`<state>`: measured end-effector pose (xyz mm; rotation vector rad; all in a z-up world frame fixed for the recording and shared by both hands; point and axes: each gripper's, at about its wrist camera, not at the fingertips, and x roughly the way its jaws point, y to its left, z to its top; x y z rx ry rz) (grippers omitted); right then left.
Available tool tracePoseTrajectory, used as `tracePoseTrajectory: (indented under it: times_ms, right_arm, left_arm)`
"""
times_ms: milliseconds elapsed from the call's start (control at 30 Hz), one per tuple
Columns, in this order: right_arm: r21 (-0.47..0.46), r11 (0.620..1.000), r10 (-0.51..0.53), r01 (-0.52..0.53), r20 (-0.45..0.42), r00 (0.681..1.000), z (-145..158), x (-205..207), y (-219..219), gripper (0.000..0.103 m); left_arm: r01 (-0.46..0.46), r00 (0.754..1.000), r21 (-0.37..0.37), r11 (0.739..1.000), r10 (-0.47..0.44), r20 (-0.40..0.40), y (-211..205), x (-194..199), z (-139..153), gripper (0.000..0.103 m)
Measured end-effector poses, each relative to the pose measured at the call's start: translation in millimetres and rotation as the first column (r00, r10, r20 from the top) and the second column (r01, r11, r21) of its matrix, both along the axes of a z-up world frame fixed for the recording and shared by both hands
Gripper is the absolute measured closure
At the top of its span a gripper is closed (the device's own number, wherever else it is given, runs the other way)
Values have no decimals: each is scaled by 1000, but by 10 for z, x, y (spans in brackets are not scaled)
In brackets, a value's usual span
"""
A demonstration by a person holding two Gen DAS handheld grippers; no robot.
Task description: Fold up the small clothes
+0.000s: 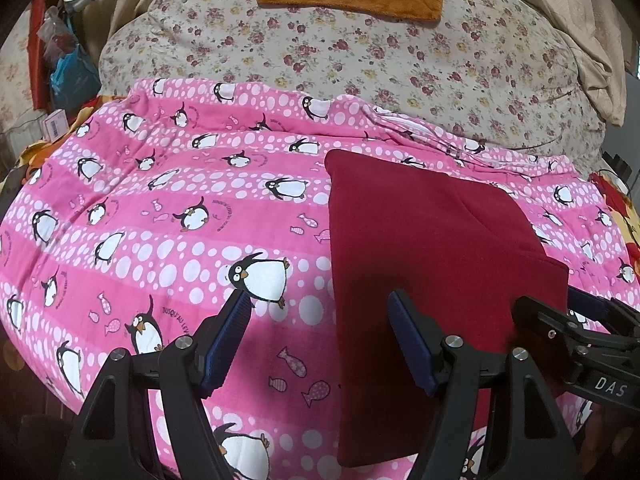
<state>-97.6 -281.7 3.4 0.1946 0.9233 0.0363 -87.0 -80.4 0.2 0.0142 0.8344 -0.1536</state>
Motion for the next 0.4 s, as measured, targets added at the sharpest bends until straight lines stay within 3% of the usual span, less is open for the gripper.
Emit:
tracePoseTrajectory:
  times_ms: [400]
  right_arm:
    - [0,1000,3,-3,-6,1000,-44,12,0,16]
  left_arm:
    - [26,1000,-2,1000,-26,17,20,15,12,51]
